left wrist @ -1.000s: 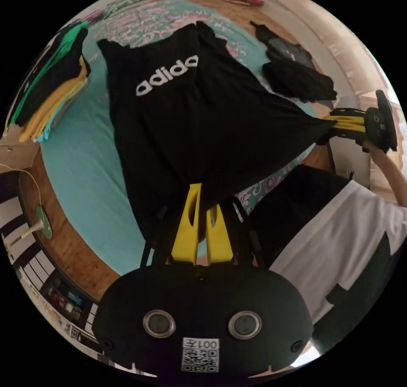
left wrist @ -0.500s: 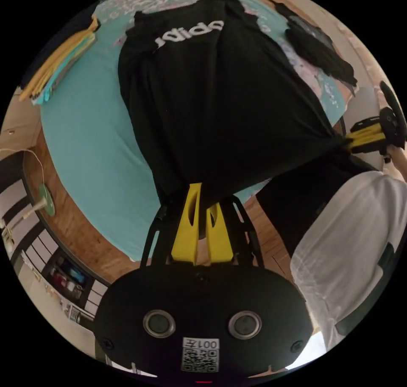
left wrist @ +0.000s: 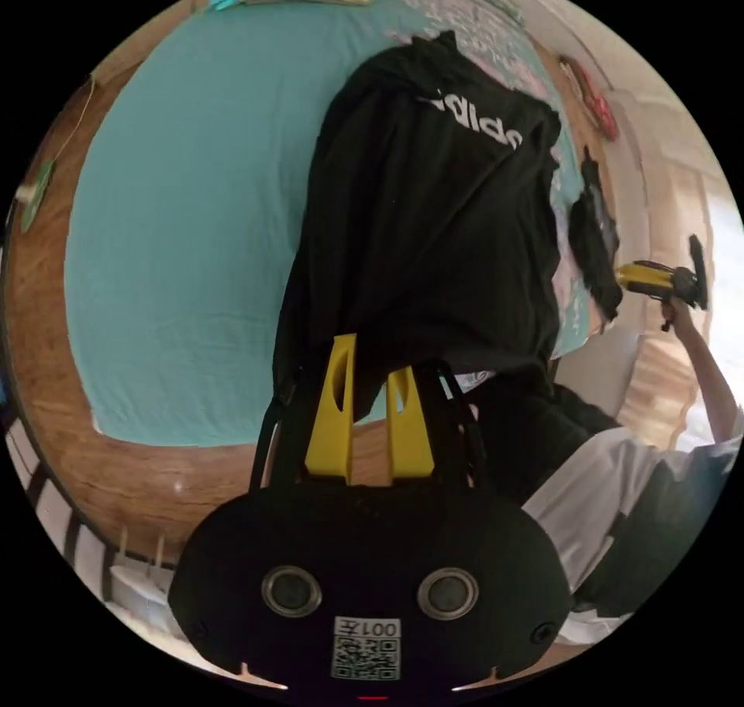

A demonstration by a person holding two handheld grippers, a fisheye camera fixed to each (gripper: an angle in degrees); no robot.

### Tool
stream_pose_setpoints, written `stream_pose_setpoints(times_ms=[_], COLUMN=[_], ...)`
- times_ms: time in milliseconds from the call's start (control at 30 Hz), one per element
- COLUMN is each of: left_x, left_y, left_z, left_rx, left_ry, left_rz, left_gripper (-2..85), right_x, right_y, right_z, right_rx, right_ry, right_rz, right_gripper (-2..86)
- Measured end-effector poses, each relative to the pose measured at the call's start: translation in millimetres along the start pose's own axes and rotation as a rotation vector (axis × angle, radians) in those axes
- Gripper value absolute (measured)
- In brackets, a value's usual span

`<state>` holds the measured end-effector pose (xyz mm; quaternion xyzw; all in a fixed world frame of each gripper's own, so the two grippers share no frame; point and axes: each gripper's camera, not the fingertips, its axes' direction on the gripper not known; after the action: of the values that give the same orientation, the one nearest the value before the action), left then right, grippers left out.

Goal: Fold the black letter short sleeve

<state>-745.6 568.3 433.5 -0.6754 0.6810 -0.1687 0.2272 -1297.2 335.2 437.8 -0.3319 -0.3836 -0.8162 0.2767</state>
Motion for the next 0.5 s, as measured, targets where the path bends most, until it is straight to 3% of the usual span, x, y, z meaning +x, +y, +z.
stream_pose_setpoints(times_ms=[200,367,500], left_x=[-40,-68,-77], left_y=[57,102,122], left_z=[33,79,122], left_rx=[0.277,0.494,0.426], left_ry=[0.238,0.540,0.509], left_rz=[-0.185,-0.311,-0.411], left_gripper=[7.1,12.2,21.6], right_x=[151,234,270], right_y=[-86,-144,-164], right_z=[-2,32,60], right_rx=[0.219,0.222,0.178], right_ry=[-0.037,-0.175,-0.102], right_rz=[0.223,0.242,0.144], right_gripper=[12.3,14.2,11.6])
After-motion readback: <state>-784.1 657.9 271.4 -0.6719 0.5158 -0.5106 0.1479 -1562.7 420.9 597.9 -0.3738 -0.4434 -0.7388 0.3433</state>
